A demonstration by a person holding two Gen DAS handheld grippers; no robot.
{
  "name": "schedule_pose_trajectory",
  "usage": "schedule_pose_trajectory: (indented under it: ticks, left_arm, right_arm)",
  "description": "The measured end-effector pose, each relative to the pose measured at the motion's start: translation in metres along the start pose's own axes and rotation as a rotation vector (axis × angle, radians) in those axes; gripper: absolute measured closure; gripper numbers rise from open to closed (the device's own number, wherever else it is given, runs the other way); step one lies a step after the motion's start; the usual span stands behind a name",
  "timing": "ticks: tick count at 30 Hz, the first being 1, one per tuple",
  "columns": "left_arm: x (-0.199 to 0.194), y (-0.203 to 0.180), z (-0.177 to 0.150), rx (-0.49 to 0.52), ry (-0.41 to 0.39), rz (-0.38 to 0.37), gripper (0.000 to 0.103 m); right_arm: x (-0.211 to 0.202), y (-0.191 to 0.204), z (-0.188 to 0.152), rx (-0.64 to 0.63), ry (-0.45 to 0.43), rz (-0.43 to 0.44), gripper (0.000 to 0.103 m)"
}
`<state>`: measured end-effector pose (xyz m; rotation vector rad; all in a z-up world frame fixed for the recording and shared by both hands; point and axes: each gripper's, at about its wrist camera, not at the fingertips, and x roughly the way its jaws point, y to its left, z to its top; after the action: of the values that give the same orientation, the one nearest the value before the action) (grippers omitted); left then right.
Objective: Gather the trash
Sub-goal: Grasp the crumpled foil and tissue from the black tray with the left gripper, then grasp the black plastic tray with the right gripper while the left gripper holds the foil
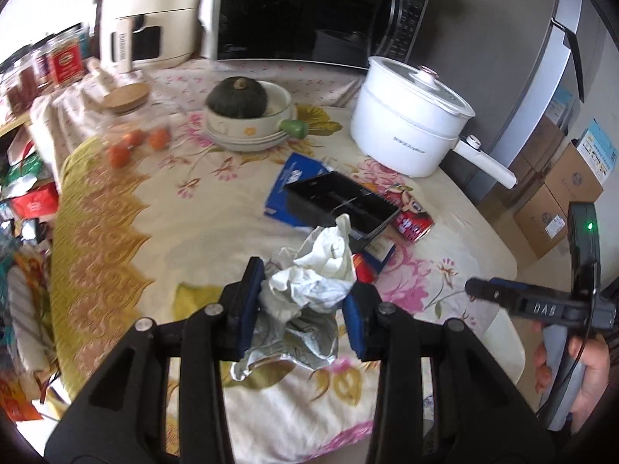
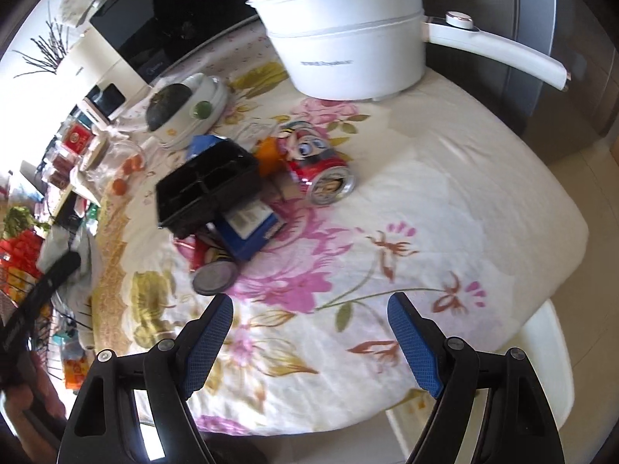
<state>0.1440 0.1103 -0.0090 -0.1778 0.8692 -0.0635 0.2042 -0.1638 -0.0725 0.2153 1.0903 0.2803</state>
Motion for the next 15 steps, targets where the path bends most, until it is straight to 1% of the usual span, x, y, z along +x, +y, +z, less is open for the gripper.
schedule_pose_trajectory:
  ticks: [2, 4, 6, 11, 15]
  left_arm:
    - [-0.002, 0.013, -0.006, -0.021, 0.033, 0.022, 0.063]
    - [-0.009, 0.026, -0.004, -0.047, 0.019, -0.005, 0.062]
    - [-0.014, 0.036, -0.004, -0.049, 0.001, 0.017, 0.062]
    - [-0.018, 0.064, -0.006, -0.104, 0.011, 0.013, 0.062]
    - [-0.028, 0.078, -0.004, -0.101, -0.019, 0.045, 0.062]
  right_arm:
    - [0.002, 0.013, -0.004, -0.016, -0.015, 0.010, 0.019]
    - [0.009, 0.025, 0.000, -0.027, -0.010, 0.011, 0.019]
    - [0.016, 0.034, 0.008, -0.023, -0.005, 0.010, 0.019]
    - [0.044, 0.047, 0.045, 0.075, -0.017, 0.042, 0.019]
    - [0.065, 0.050, 0.063, 0.135, -0.017, 0.060, 0.019]
